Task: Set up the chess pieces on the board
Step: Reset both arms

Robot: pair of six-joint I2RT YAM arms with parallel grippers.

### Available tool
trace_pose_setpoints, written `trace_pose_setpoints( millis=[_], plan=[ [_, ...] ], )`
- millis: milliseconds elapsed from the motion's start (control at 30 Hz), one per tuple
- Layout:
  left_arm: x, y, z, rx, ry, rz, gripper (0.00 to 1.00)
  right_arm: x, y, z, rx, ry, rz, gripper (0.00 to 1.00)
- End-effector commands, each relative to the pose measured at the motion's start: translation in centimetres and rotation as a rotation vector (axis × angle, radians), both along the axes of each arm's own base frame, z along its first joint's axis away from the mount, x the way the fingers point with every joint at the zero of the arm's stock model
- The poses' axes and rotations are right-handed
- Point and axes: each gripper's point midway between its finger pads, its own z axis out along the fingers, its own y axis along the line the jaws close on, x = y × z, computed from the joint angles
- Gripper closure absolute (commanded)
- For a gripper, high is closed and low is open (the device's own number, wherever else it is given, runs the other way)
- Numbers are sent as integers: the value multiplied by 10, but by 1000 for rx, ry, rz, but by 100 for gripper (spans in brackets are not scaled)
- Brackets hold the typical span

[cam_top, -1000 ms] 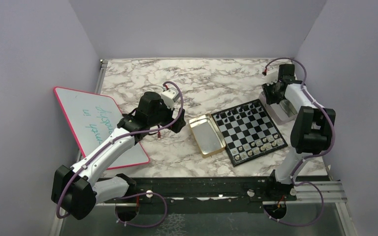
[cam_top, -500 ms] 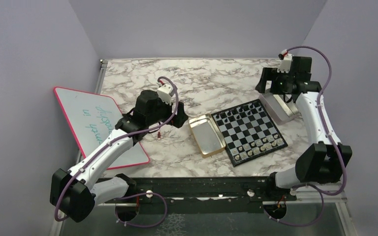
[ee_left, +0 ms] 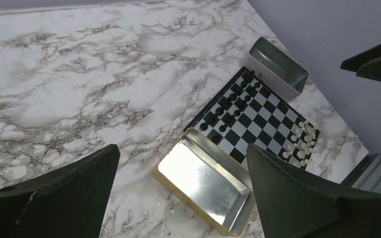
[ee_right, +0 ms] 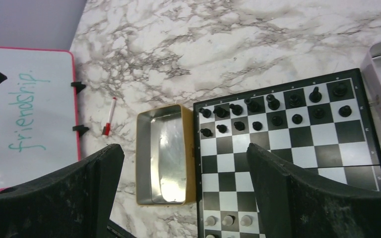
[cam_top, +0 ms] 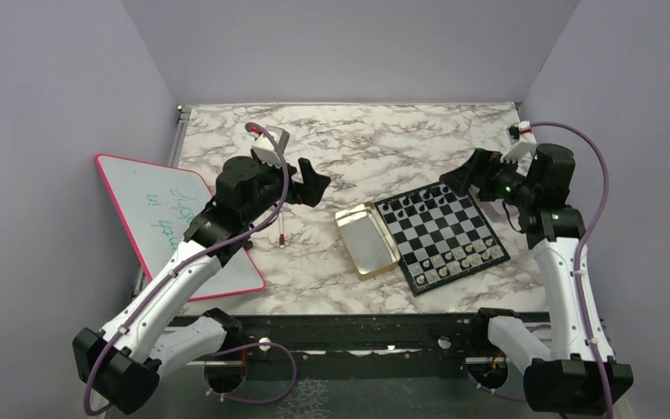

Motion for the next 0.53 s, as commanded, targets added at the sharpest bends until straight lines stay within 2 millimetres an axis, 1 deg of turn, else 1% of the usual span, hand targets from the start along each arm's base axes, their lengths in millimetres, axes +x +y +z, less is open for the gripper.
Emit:
trace_pose_setpoints(
  millis=[0,100,267,500],
  plan=[
    [-4,11,39,-77,-108,50,1,-18,18,10,90,-34,71,0],
    [-9,15,35,-93,-109,61,1,-24,20,8,101,-26,77,0],
    [-14,18,27,-99,-102,62,1,-26,17,4,86,-25,63,0],
    [-17,18,32,-96,-114,50,1,-26,18,3,92,-19,66,0]
  ],
)
